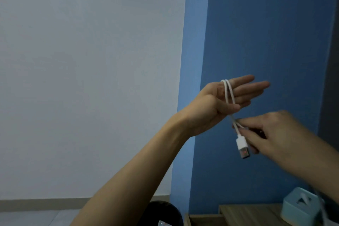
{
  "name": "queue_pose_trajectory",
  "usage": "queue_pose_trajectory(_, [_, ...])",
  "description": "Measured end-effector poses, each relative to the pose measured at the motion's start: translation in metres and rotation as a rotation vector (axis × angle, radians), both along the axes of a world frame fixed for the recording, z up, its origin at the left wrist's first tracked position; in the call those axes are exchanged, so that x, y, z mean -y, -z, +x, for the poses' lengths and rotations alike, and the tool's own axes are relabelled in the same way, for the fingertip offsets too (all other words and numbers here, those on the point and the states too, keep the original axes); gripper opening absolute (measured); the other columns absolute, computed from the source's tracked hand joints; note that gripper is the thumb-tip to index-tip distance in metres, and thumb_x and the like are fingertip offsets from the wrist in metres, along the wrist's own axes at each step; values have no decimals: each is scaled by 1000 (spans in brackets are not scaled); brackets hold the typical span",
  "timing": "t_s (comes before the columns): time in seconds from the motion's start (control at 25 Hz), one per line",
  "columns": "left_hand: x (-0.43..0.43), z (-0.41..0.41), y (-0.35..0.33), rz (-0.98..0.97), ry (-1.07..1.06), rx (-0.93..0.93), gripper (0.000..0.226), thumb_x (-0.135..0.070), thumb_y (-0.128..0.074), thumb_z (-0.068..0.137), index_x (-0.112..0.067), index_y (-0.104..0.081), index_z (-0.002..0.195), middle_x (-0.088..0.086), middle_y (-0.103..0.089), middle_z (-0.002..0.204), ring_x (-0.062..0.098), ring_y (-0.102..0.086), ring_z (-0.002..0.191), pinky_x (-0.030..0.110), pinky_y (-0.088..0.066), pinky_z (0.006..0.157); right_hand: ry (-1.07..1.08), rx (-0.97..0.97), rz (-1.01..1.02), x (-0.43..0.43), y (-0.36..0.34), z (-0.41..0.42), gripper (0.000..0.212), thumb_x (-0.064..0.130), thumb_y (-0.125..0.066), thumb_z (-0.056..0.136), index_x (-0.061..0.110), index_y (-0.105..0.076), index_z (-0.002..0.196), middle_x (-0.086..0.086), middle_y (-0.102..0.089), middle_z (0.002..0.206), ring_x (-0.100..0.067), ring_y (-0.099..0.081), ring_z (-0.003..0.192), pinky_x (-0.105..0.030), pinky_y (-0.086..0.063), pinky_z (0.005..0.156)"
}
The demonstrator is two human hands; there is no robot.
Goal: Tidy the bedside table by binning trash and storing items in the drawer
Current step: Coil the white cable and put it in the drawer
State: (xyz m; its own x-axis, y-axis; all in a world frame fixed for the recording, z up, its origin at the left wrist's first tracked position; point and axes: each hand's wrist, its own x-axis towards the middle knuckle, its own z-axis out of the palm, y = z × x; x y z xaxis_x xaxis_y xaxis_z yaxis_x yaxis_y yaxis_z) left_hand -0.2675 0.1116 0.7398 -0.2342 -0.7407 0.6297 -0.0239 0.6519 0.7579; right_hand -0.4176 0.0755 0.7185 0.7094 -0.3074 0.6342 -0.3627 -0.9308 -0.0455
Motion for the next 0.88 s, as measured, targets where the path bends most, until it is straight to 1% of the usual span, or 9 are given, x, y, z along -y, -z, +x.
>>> queue_pose_trajectory(0.12, [2, 3, 4, 24, -87, 199, 65, 27, -30, 78, 5, -30, 139, 30, -44, 139, 32, -48, 128, 32, -35, 109, 137, -68, -120, 0, -11, -18, 33, 41, -48, 81, 21, -59, 57, 3, -57, 43, -11, -52, 41, -35, -48, 48])
queue_pose_trajectory(0.28, [2, 3, 14, 78, -1, 276, 41, 11, -35, 82, 5, -44, 122, 18, -65, 95, 17, -63, 84, 26, -47, 88, 30, 11, -282, -11, -35, -35, 25, 54, -47, 74, 38, -66, 66, 14, -53, 43, -4, -55, 51, -21, -38, 40])
queue_pose_trajectory(0.4, [-2, -2, 15, 62, 151, 326, 36, 2, -24, 91, 13, -40, 121, 13, -57, 75, 12, -53, 58, 29, -42, 70, -82, 202, -216, -9, -57, -39, 11, 41, -65, 72, 36, -67, 62, 16, -64, 64, -11, -56, 50, -23, -40, 44])
queue_pose_trajectory(0.48, [-7, -5, 13, 51, 212, 343, 34, 8, -26, 91, 18, -41, 119, 19, -61, 73, 13, -57, 58, 30, -43, 69, -174, 310, -149, 0, -58, -33, 9, 29, -74, 68, 32, -68, 63, 10, -65, 64, -14, -57, 48, -22, -41, 43])
queue_pose_trajectory(0.56, [-13, -10, 11, 53, 304, 335, 32, 17, -26, 88, 14, -42, 116, 49, -54, 94, 39, -68, 82, 36, -47, 86, -290, 422, -10, 4, -54, -25, 9, 28, -77, 65, 24, -69, 63, 4, -64, 60, -10, -53, 44, -15, -39, 43])
queue_pose_trajectory(0.64, [-18, -17, 8, 44, 324, 298, 40, 22, -25, 84, 19, -34, 123, 59, -34, 115, 61, -51, 103, 46, -38, 100, -334, 530, 177, 10, -49, -18, 12, 30, -69, 68, 20, -68, 61, -6, -63, 59, -12, -49, 44, -22, -41, 44])
queue_pose_trajectory(0.72, [-13, -19, 9, 48, 297, 201, 48, 23, -30, 78, 17, -37, 125, 45, -54, 112, 41, -64, 99, 39, -44, 99, -412, 543, 461, 13, -41, -12, 12, 30, -67, 65, 19, -69, 61, -16, -61, 57, -22, -52, 47, -30, -43, 42])
queue_pose_trajectory(0.8, [-7, -18, 13, 90, 302, 57, 48, 23, -33, 74, -1, -58, 107, 11, -73, 90, 15, -70, 85, 28, -51, 90, -548, 457, 829, 17, -33, -4, 19, 29, -76, 50, 16, -65, 57, -12, -52, 44, -21, -45, 34, -25, -40, 35])
queue_pose_trajectory(0.88, [-3, -20, 17, 98, 317, -19, 48, 17, -32, 78, -15, -64, 92, 4, -70, 77, 7, -65, 67, 18, -52, 73, -601, 457, 891, 18, -26, 2, 17, 12, -77, 60, 16, -62, 53, -5, -55, 40, -11, -51, 31, -20, -43, 33])
